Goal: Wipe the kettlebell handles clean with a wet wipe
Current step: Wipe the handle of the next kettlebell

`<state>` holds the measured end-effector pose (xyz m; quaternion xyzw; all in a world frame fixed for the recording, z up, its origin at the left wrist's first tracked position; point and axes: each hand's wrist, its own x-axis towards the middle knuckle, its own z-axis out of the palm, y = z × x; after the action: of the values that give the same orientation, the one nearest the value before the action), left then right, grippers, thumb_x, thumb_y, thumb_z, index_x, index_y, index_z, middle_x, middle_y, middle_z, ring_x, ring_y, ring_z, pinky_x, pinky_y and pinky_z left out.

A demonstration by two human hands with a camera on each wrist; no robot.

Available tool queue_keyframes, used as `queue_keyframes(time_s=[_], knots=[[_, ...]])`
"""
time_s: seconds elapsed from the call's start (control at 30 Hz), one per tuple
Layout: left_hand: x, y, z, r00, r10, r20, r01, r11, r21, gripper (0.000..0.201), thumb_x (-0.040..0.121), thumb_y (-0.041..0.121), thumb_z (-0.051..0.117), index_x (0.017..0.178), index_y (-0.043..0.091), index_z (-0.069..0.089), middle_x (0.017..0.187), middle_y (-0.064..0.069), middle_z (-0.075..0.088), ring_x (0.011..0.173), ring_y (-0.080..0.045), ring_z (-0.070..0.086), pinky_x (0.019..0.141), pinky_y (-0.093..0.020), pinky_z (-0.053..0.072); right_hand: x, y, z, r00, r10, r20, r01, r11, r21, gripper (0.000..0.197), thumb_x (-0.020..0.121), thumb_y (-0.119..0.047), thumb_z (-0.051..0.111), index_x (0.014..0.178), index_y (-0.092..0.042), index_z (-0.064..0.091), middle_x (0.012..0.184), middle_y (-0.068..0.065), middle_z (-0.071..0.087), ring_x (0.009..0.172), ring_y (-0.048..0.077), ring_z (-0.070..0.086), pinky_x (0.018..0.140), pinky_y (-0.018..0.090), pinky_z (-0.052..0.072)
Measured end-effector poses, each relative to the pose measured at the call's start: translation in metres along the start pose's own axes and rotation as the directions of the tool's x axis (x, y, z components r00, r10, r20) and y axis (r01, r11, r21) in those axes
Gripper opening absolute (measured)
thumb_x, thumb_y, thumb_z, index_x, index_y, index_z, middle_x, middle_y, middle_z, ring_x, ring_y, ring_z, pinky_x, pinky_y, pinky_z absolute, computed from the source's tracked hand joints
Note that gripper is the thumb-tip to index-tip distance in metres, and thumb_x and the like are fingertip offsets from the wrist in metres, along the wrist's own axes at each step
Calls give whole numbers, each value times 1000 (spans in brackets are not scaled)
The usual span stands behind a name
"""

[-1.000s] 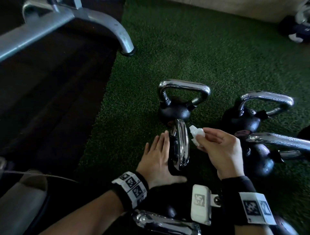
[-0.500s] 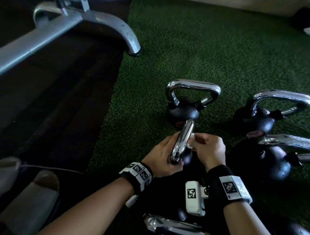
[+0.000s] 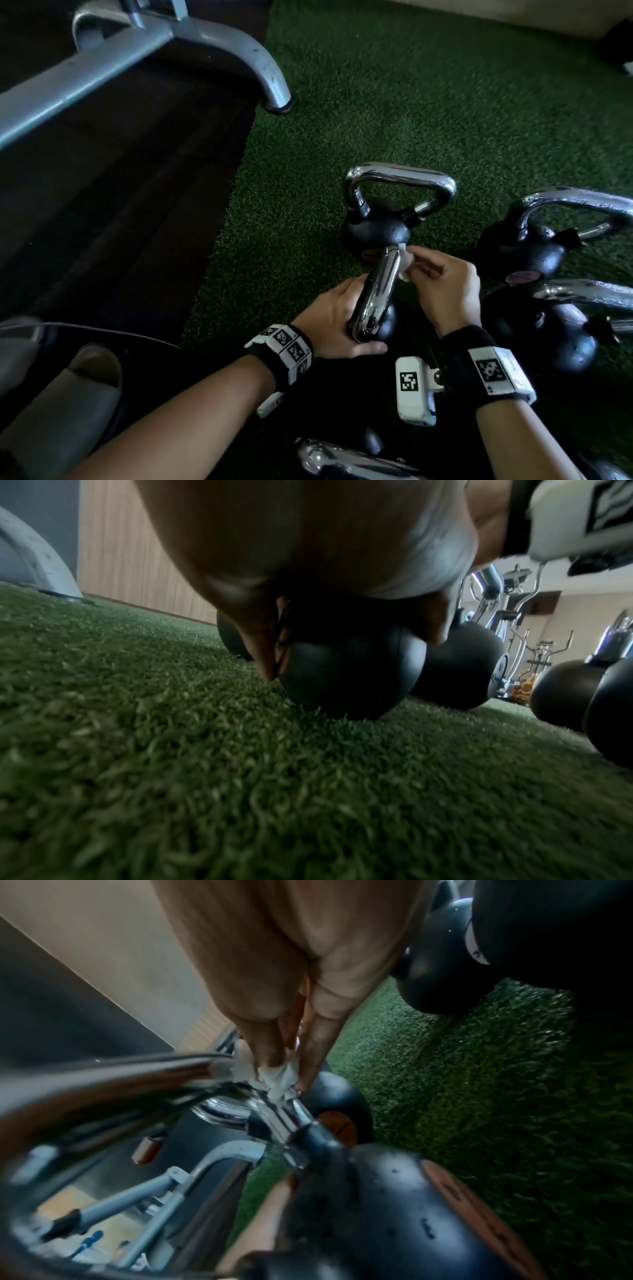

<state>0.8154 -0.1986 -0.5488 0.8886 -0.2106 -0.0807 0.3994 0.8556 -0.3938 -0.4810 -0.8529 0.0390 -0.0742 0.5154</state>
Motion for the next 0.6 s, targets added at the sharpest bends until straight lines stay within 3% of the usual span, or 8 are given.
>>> queue_keyframes(time_s=[0.07, 0.17, 0.27, 0.37, 0.47, 0.6], knots=[[0, -1, -2, 1000, -20, 12, 20, 1000, -18, 111, 68, 64, 83, 155, 25, 27, 149, 5, 44, 134, -15, 51, 114, -36, 43, -6, -14, -3, 992, -128, -4, 128, 992, -23, 28, 82, -4, 81, 101, -24, 82, 99, -10, 79, 92, 6, 75, 90, 38, 61], [1, 1, -6, 998, -61, 21, 61, 997, -37, 105, 69, 59, 86, 153, 31, 29, 148, 10, 44, 133, -9, 50, 116, -31, 40, -24, -34, -12, 939, -339, 62, 344, 932, -112, 31, 80, 6, 78, 98, -18, 83, 100, -14, 76, 94, -5, 70, 87, 15, 54], [4, 1, -8, 998, -60, 17, 61, 996, -70, 97, 69, 54, 88, 149, 33, 36, 144, 13, 47, 133, -5, 47, 117, -31, 39, -22, -45, -16, 892, -427, 147, 448, 878, -170, 31, 76, 6, 79, 96, -17, 84, 97, -13, 76, 91, -5, 70, 82, 13, 53], [6, 3, -10, 995, -92, 27, 94, 991, -90, 90, 70, 53, 88, 144, 36, 39, 137, 18, 49, 129, -2, 47, 115, -30, 39, -9, -48, -14, 912, -385, 142, 405, 900, -160, 33, 74, 6, 82, 95, -20, 84, 95, -10, 78, 84, 1, 72, 78, 23, 58], [6, 4, -11, 990, -134, 36, 137, 986, -90, 95, 68, 55, 87, 146, 40, 35, 140, 17, 50, 129, -3, 49, 116, -31, 39, -14, -52, -14, 922, -345, 176, 362, 929, -81, 32, 73, 4, 84, 92, -20, 84, 89, -12, 77, 80, 2, 72, 74, 19, 56], [4, 3, -12, 987, -155, 50, 161, 972, -170, 79, 70, 50, 89, 136, 50, 44, 140, 19, 53, 130, 0, 51, 116, -31, 40, -34, -56, -13, 919, -240, 312, 234, 970, 57, 27, 73, 1, 88, 89, -21, 84, 84, -12, 79, 78, 3, 75, 75, 16, 58]])
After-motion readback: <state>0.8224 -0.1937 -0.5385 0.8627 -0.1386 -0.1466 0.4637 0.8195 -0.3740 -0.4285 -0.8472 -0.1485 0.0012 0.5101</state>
